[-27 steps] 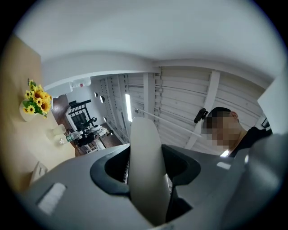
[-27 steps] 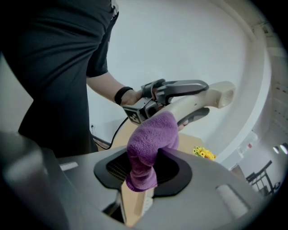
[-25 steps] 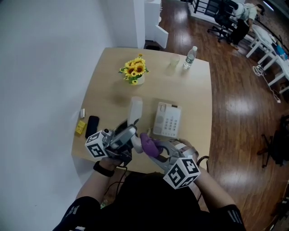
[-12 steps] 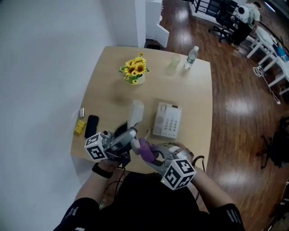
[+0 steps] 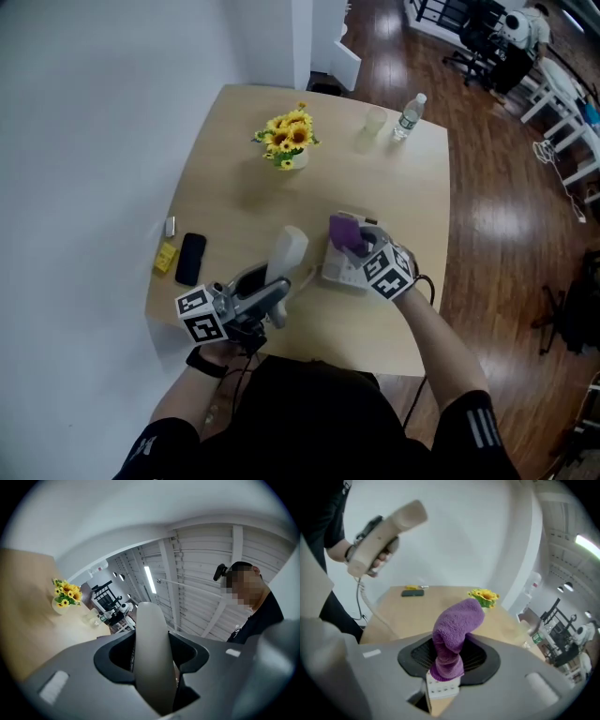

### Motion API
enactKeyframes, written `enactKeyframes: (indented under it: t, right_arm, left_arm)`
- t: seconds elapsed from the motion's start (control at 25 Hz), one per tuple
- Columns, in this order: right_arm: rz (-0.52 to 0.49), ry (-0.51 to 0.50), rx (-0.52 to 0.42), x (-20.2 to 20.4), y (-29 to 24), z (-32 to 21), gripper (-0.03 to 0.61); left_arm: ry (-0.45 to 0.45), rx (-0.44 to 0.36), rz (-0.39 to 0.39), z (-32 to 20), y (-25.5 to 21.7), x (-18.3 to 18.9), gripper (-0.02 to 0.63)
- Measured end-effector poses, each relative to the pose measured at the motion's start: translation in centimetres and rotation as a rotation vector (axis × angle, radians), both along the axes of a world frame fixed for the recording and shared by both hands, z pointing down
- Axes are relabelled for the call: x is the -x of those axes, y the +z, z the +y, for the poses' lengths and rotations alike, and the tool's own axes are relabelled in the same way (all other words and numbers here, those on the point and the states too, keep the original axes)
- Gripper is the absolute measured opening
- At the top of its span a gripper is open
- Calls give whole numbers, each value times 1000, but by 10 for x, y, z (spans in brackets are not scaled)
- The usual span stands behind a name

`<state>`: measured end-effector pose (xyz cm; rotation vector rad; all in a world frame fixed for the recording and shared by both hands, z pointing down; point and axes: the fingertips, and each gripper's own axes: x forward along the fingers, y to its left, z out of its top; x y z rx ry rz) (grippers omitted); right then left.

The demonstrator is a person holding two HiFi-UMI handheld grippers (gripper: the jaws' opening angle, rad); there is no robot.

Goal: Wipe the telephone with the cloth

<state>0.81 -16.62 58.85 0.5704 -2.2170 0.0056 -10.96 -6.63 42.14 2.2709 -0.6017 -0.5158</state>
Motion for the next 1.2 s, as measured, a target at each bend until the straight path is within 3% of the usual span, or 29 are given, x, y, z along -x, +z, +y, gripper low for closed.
enactKeyframes:
  t: [0.2, 0.36, 0.6, 0.76, 1.2]
  right_arm:
    - [227, 25, -12, -14, 64, -64, 132]
    - [320, 25, 28, -17, 109, -71, 132]
    - [286, 8, 83, -4, 132, -28, 132]
    - [324, -120, 69, 4, 147, 15, 130]
    - [331, -225, 127, 14, 175, 96, 130]
  left_arm:
    - [-16, 36, -41, 6, 16, 6, 209]
    - [-41, 70, -60, 7, 26, 14, 209]
    - [-68, 103, -80, 5, 39, 25, 209]
    - [-59, 118, -71, -3, 43, 21, 209]
    - [-5, 102, -93, -17, 42, -11, 209]
